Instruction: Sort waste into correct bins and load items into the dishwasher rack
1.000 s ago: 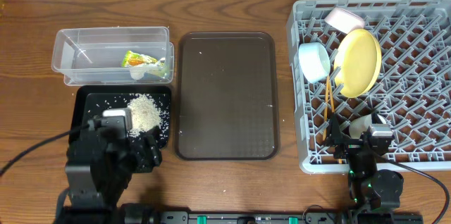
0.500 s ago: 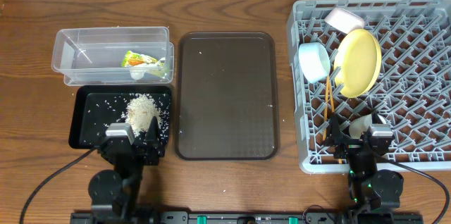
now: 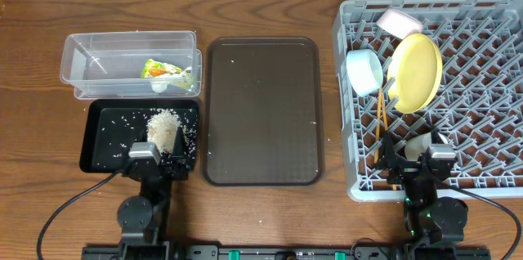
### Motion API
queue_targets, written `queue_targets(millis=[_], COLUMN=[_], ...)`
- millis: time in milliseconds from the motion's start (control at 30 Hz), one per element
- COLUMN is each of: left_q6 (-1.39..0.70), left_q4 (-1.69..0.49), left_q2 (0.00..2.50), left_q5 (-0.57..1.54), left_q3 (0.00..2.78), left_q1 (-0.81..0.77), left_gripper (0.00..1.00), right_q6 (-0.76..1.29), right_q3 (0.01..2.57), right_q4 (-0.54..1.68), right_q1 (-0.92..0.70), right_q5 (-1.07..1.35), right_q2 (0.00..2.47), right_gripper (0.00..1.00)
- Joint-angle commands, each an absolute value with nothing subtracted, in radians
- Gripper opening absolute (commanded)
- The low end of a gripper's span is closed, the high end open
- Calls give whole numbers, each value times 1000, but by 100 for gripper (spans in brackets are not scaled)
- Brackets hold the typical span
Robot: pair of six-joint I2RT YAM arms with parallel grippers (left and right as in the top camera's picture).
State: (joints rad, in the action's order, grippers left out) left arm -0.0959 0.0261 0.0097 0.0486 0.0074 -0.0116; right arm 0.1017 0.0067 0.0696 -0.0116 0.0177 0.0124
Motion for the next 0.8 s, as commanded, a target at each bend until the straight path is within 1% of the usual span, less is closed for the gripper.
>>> queue_targets(millis=[0, 67, 667, 767], left_q6=[-80, -80, -79, -16], left_q4=[-29, -68, -47, -48], left_q2=[2, 2, 2, 2], left_q5=[36, 37, 33, 54], left_q3=[4, 4, 4, 4], left_q1=[-12, -12, -12, -13], left_gripper=[78, 78, 78, 78], right_q6=[96, 96, 96, 96], right_q3=[6, 6, 6, 6], right_q4=[73, 73, 73, 73], right_q1=[-27, -27, -27, -27], right_q5=[7, 7, 7, 7], right_q2=[6, 6, 6, 6], right_gripper=[99, 99, 99, 99])
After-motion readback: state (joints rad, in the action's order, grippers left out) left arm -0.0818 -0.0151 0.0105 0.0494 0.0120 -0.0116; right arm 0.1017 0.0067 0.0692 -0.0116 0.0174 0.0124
